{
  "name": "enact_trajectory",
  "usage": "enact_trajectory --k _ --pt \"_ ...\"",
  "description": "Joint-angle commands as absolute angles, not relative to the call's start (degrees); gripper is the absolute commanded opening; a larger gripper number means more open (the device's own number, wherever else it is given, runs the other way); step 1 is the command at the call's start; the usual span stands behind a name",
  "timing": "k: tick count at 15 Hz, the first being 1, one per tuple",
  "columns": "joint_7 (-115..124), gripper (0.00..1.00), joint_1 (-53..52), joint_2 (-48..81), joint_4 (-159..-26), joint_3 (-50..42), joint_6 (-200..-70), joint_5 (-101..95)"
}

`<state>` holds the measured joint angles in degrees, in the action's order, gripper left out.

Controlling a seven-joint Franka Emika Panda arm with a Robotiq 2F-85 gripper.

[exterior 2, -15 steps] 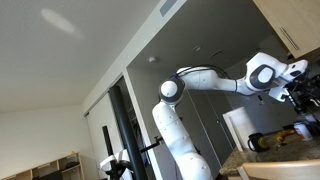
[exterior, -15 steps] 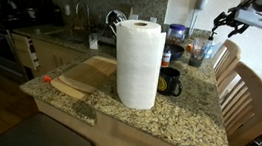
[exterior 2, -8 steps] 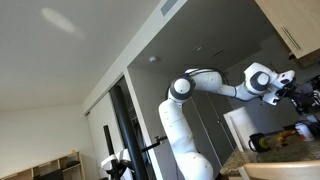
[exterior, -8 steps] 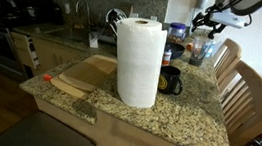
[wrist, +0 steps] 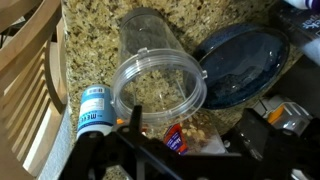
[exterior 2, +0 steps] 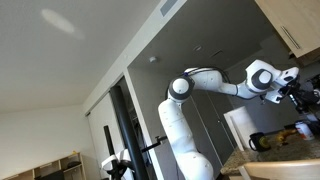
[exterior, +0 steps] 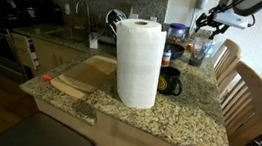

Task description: Pick the cup and move it to the left on the counter

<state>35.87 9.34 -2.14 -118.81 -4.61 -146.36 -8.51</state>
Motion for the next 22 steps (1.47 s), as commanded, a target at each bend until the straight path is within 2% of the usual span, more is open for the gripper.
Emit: enact_trajectory --k 1,10,14,15,20,22 --pt "31.73 1.0 9.59 -1.14 -120.64 -6.59 -149.96 -6.53" --pt "33.31 1.0 9.21 -0.99 -119.9 -7.6 -148.62 -7.31" --pt "38.96 1.0 10.38 -3.32 -119.32 -8.65 -135.36 -16.81" --pt "37.49 1.0 9.67 -2.01 -119.35 -8.39 -139.78 -13.95" --pt "37.72 1.0 9.54 -2.29 -119.34 -8.4 -139.15 -14.24" --pt "37.33 1.0 9.19 -3.03 -120.69 -8.22 -146.17 -12.1"
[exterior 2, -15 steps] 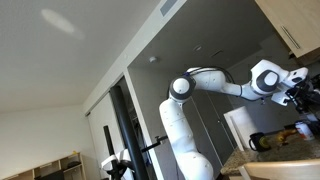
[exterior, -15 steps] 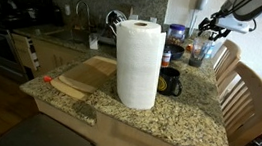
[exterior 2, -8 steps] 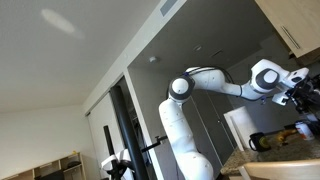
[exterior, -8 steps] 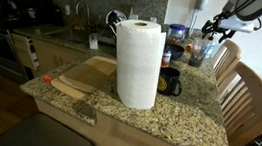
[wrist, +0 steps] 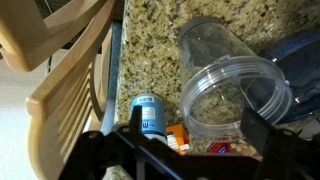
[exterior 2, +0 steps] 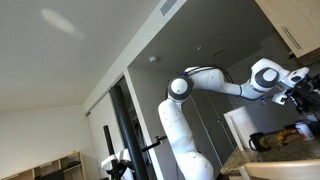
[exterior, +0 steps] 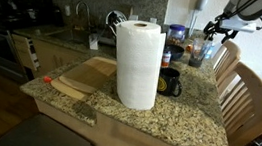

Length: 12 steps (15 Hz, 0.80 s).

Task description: Pick the cup and move it to the left on the counter

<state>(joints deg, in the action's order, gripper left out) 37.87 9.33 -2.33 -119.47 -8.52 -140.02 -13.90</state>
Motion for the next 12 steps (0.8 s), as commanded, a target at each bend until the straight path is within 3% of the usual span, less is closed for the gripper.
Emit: enact_trajectory --k 1,12 --pt "43.2 1.0 7.36 -0.14 -117.71 -5.9 -146.43 -13.88" --pt "37.09 1.0 6.89 3.23 -116.97 -6.8 -144.59 -7.48"
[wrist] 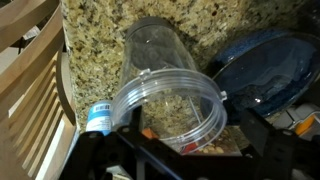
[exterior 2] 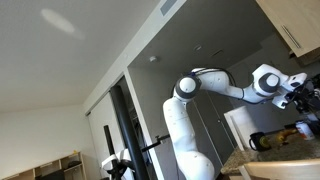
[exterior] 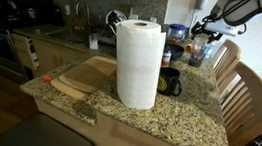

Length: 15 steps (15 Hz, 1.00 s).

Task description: Pick the cup and move it to the left on the counter

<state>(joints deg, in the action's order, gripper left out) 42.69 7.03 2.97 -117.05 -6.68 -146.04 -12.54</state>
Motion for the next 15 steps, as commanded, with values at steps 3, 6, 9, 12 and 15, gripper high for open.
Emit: enact_trajectory --k 3,6,9,12,15 --pt "29.99 1.0 6.99 3.6 -116.31 -6.79 -141.41 -0.85" --pt "31.69 1.0 6.61 3.29 -116.95 -7.11 -143.05 -2.27" --pt "31.68 1.0 6.61 3.29 -116.95 -7.11 -142.91 -2.27" --pt "32.39 0.72 6.56 3.27 -116.93 -7.11 -143.16 -2.32" --pt "32.61 0.58 6.43 3.3 -116.95 -6.97 -143.6 -2.09"
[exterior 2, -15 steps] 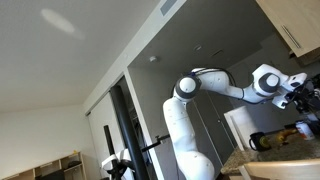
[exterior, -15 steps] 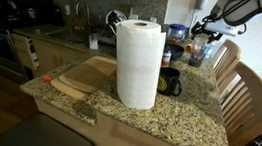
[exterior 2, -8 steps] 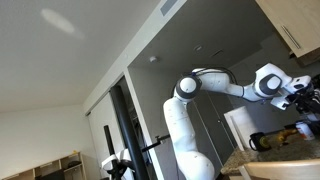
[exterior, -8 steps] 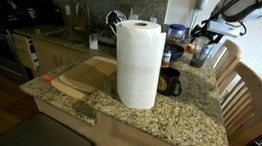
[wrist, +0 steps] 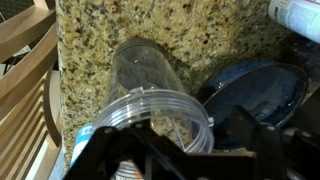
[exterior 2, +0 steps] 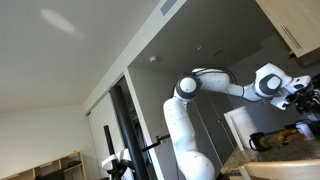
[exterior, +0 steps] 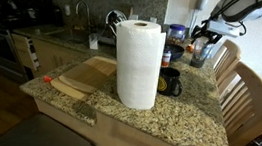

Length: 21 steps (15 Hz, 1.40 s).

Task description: Pick the cup and move it to the left on the counter

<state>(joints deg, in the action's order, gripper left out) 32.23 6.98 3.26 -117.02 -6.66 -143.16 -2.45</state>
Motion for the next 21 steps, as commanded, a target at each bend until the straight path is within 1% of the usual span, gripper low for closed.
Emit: enact_trajectory --k 1,3,4,6,8,10,11,12,15,16,17,21 --pt "32.76 0.5 6.36 3.32 -116.96 -6.93 -143.73 -2.2" --pt "32.99 0.34 6.25 3.43 -116.78 -6.87 -143.95 -2.53" --pt "33.04 0.3 6.22 3.41 -116.73 -6.88 -143.96 -2.72" --pt "33.01 0.13 5.97 3.43 -116.6 -6.9 -143.97 -3.19" --pt "32.94 0.02 5.82 3.4 -116.55 -6.95 -143.78 -3.62" --pt "33.13 0.0 5.84 3.35 -116.38 -7.06 -143.27 -4.48" --pt "32.3 0.03 5.87 3.27 -116.24 -7.01 -142.61 -4.52" --pt "31.08 0.03 5.9 3.17 -116.25 -6.91 -142.05 -4.14" --pt "32.84 0.03 5.93 4.02 -116.88 -7.42 -149.4 -9.29" --pt "37.64 0.03 3.83 0.1 -112.65 -6.36 -144.88 -15.07" --pt "37.08 0.03 5.28 -2.44 -114.56 -7.73 -146.93 -17.02" --pt "42.27 0.03 7.98 -9.06 -111.84 -7.26 -149.0 -22.65"
